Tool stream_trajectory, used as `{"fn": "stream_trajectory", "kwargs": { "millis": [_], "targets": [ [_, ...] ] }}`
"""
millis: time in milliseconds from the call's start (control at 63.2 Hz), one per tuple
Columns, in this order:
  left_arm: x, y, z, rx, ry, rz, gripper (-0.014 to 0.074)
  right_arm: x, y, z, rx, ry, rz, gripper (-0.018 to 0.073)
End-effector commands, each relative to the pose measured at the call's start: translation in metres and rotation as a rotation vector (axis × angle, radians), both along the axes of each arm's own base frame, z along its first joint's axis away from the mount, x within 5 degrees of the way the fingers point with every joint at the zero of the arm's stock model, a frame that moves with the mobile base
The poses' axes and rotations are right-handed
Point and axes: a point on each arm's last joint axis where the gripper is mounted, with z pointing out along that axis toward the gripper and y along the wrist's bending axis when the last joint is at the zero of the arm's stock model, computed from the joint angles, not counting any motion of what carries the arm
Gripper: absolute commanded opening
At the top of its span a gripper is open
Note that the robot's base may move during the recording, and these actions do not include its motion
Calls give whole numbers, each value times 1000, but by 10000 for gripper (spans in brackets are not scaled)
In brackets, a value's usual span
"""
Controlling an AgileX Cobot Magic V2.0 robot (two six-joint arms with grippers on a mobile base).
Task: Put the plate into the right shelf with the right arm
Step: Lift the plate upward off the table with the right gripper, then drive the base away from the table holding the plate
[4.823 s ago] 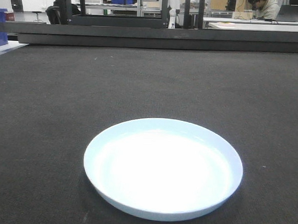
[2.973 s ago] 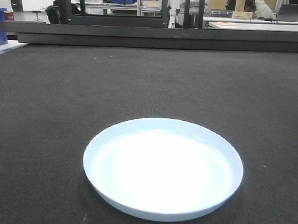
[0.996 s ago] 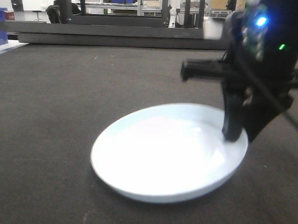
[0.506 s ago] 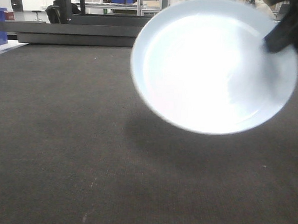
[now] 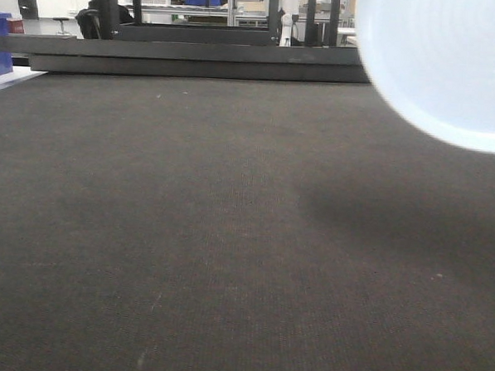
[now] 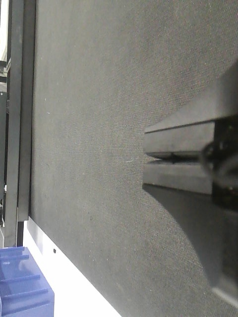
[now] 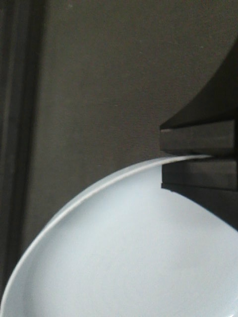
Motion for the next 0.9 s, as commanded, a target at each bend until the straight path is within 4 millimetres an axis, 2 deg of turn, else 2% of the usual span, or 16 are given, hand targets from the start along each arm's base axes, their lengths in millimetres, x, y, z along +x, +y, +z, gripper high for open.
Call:
{"fn": "stream_trajectory", "kwargs": {
  "millis": [0,16,32,47,269,364,886],
  "targets": [
    [0,0,5,-4,-77,-1,-47,-17,-3,24,13,-215,0,54],
    [0,0,5,-4,-77,-1,-47,-20,-4,24,15,-225,0,54],
    [0,0,5,-4,-77,-1,-47,-40,-6,29,30,-325,0,54],
    [0,0,5,-4,-77,-1,-47,-44,-7,30,32,-341,0,54],
    [0,0,5,-4,-77,-1,-47,-76,-12,42,56,-498,-1,54],
    [0,0,5,-4,-77,-1,-47,-81,-12,45,61,-535,-1,54],
    [0,0,5,-4,-77,-1,-47,-81,-12,45,62,-539,0,54]
  ]
}}
